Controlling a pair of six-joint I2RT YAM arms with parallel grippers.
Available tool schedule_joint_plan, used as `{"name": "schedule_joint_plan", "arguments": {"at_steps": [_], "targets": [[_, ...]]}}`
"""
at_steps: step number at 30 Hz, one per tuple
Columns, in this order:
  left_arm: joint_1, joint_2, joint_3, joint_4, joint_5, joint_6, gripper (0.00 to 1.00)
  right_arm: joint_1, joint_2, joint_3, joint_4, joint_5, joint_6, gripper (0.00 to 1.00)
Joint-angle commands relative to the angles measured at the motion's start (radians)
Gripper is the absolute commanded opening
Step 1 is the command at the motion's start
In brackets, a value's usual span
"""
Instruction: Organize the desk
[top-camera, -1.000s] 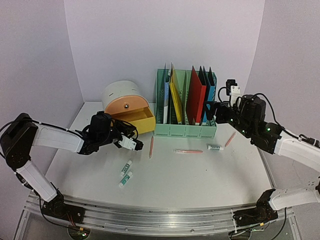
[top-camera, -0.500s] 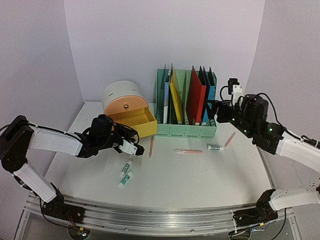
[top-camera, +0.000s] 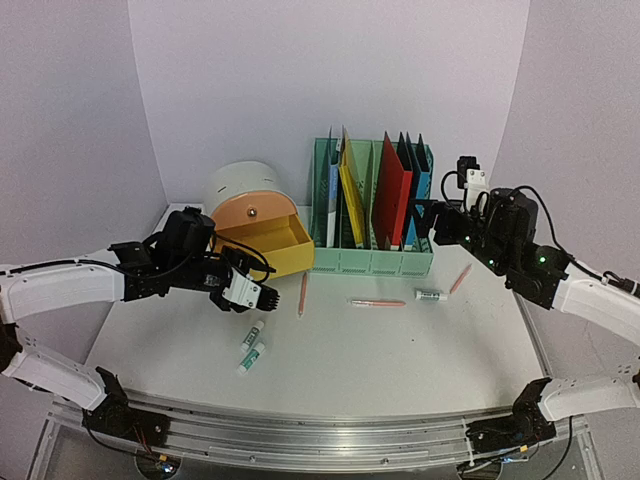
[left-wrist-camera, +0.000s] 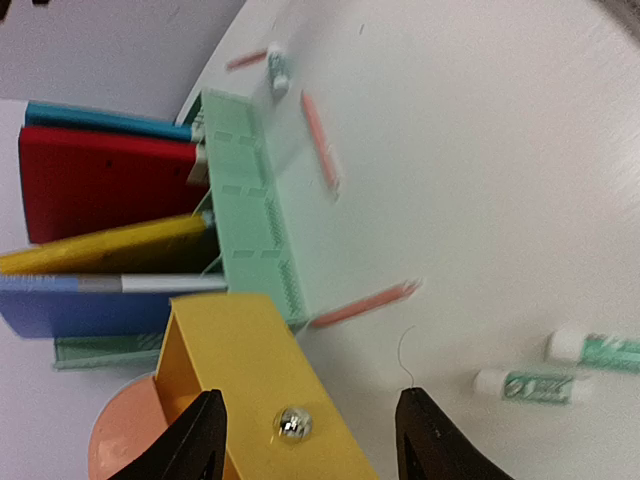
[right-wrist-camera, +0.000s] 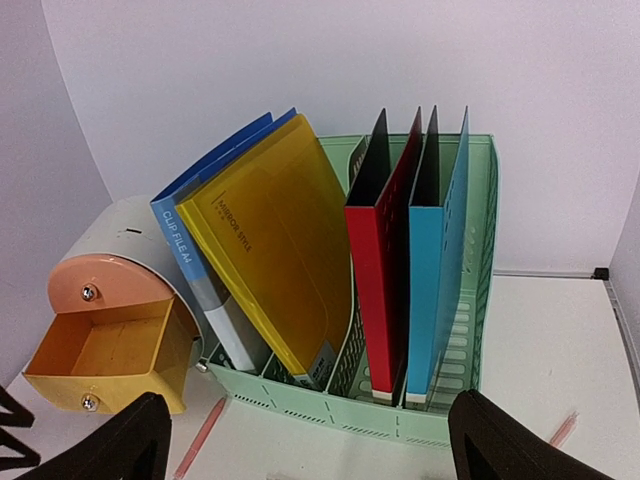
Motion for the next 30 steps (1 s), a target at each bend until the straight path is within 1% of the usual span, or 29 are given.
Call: {"name": "schedule_joint_plan", "arguments": {"at_steps": [1, 3, 5, 6, 7, 8, 10, 12, 15, 17, 18, 19, 21, 23, 24, 26, 27, 30], "targets": [[-0.128, -0.002, 0.176, -0.504, 0.272, -0.474, 0.55, -0.003, 0.003, 0.047, 0.006, -0.019, 0.028, 0.98], [-0.157, 0.042, 0.187, -0.566, 0.333, -0.711, 0.53, -0.003, 0.002, 0.053, 0.001, -0.03, 0.039, 0.98], [-0.159, 0.108, 0.18, -0.587, 0.324, -0.886, 0.47, -0.002, -0.001, 0.059, -0.012, -0.038, 0.051, 0.98], [-0.159, 0.137, 0.174, -0.583, 0.288, -0.972, 0.43, -0.003, -0.004, 0.063, -0.022, -0.043, 0.059, 0.98], [-0.159, 0.148, 0.16, -0.567, 0.221, -1.041, 0.39, -0.003, -0.005, 0.066, -0.031, -0.047, 0.066, 0.98], [-0.159, 0.147, 0.141, -0.546, 0.139, -1.102, 0.38, -0.003, -0.007, 0.07, -0.041, -0.052, 0.071, 0.98], [-0.159, 0.122, 0.121, -0.523, 0.031, -1.183, 0.45, -0.003, -0.013, 0.076, -0.06, -0.061, 0.081, 0.98], [-0.159, 0.108, 0.126, -0.519, -0.031, -1.255, 0.45, -0.003, -0.02, 0.081, -0.075, -0.066, 0.089, 0.98], [-0.159, 0.138, 0.132, -0.547, 0.011, -1.396, 0.49, -0.003, -0.027, 0.08, -0.084, -0.066, 0.097, 0.98], [-0.159, 0.167, 0.16, -0.548, -0.03, -1.495, 0.5, -0.003, -0.031, 0.08, -0.088, -0.068, 0.102, 0.98], [-0.156, 0.185, 0.171, -0.558, -0.071, -1.574, 0.51, -0.003, -0.032, 0.081, -0.091, -0.069, 0.104, 0.98], [-0.147, 0.196, 0.175, -0.581, -0.078, -1.646, 0.52, -0.003, -0.033, 0.081, -0.093, -0.07, 0.104, 0.98], [-0.139, 0.216, 0.163, -0.613, -0.045, -1.76, 0.55, -0.003, -0.038, 0.079, -0.098, -0.067, 0.103, 0.98], [-0.145, 0.215, 0.126, -0.62, -0.056, -1.827, 0.57, -0.003, -0.042, 0.08, -0.107, -0.063, 0.094, 0.98], [-0.148, 0.22, 0.108, -0.618, -0.091, -1.847, 0.58, -0.003, -0.044, 0.08, -0.112, -0.061, 0.089, 0.98], [-0.148, 0.244, 0.073, -0.595, -0.137, -1.85, 0.57, -0.003, -0.05, 0.081, -0.124, -0.056, 0.082, 0.98], [-0.148, 0.256, 0.059, -0.583, -0.144, -1.852, 0.55, -0.003, -0.051, 0.081, -0.128, -0.054, 0.08, 0.98], [-0.148, 0.287, 0.026, -0.527, -0.143, -1.849, 0.54, -0.002, -0.053, 0.083, -0.133, -0.052, 0.078, 0.98]]}}
